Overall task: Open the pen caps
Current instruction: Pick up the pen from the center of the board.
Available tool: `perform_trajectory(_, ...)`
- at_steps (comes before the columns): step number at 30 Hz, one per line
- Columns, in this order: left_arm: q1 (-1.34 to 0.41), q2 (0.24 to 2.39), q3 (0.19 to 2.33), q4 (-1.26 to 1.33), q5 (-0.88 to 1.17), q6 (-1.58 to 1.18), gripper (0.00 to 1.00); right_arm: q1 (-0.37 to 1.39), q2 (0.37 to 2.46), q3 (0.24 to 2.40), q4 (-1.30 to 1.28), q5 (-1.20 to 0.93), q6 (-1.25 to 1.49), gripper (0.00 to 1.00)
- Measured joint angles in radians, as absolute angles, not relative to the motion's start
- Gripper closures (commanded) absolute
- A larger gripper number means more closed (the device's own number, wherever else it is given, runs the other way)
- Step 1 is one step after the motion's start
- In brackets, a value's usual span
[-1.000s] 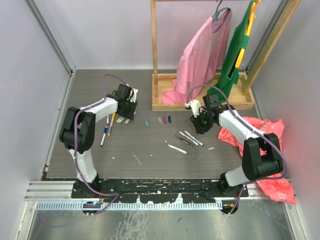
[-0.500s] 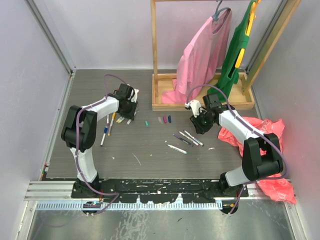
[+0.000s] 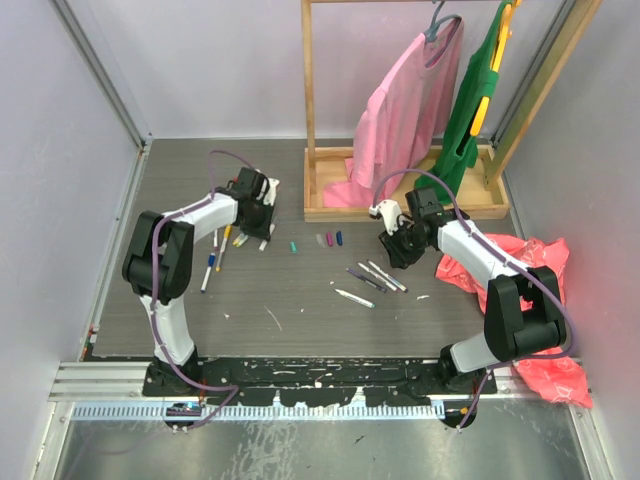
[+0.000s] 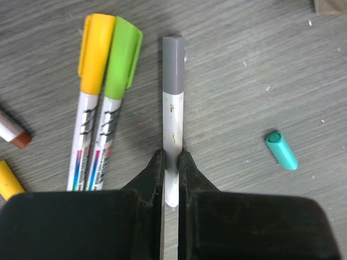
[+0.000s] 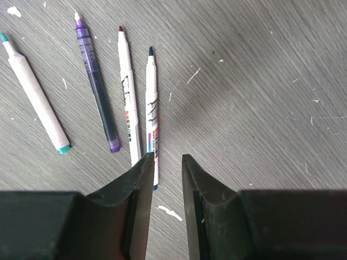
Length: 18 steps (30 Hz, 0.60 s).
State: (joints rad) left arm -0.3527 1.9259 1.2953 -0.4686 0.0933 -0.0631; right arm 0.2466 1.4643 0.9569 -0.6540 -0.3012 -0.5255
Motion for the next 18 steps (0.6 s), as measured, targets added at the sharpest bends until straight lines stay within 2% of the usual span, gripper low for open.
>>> perform_trajectory(8, -0.374, 1.835, 1.214, -0.456, 0.161, -0.081, 1.00, 0.251, 1.452, 0.957, -0.664, -0.369, -0.526, 0.67)
perform_trajectory(13, -0.383, 1.668, 1.111, -0.396, 0.231, -0.123, 1.00, 0.287, 1.388, 0.958, -0.670, -0.469, -0.526, 0.67)
perform_trajectory(18, -0.390, 1.460, 0.933, -0.212, 0.363, -0.234, 1.00, 0.327, 1.314, 0.966, -0.671, -0.607, -0.521, 0.67)
